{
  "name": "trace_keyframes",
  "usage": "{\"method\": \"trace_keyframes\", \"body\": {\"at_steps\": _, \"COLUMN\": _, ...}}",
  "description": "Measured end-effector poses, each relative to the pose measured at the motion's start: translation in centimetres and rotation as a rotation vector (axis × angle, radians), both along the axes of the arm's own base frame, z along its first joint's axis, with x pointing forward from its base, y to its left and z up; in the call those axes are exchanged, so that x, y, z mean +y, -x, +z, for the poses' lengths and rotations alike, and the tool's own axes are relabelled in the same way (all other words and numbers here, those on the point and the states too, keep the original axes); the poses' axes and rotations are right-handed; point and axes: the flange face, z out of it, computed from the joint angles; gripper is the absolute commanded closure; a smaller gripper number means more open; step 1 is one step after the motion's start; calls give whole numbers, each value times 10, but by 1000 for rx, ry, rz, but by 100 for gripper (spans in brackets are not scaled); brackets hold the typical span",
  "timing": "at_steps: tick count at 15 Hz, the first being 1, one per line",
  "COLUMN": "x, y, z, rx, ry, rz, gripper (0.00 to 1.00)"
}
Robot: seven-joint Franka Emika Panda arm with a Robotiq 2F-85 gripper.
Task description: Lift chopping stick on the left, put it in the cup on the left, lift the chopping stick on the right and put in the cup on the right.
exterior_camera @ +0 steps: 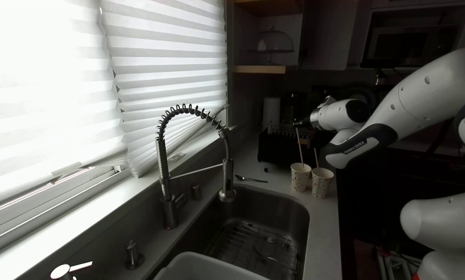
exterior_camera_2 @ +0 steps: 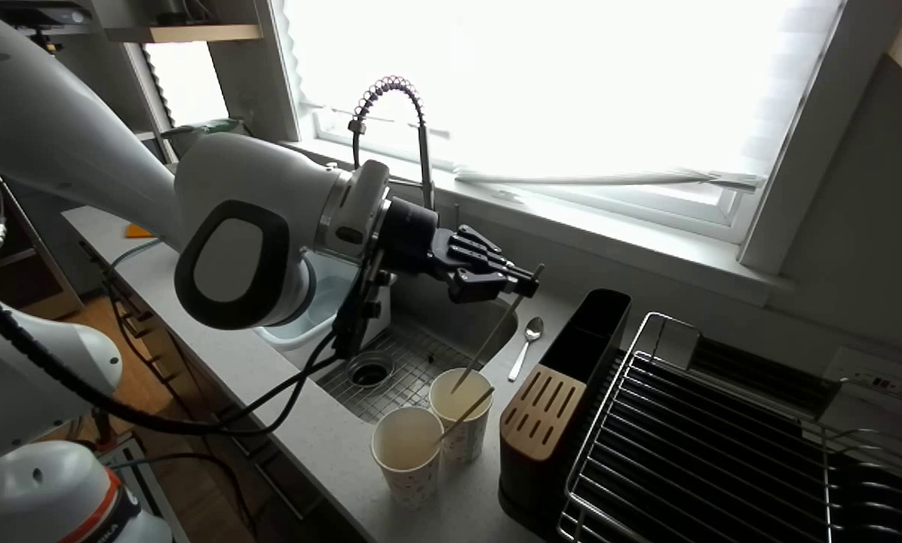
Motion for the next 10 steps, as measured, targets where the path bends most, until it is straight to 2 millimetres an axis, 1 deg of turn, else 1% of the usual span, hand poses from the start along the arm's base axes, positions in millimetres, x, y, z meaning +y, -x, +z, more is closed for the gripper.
{"method": "trace_keyframes", "body": {"at_steps": 5, "x": 12, "y": -12, "z": -24, "rx": 3, "ry": 12, "rz": 22, "gripper": 98}}
{"method": "trace_keyframes", "body": {"at_steps": 10, "x": 14, "y": -21, "z": -46, "rx": 20, "ry": 8, "rz": 31, "gripper": 98}}
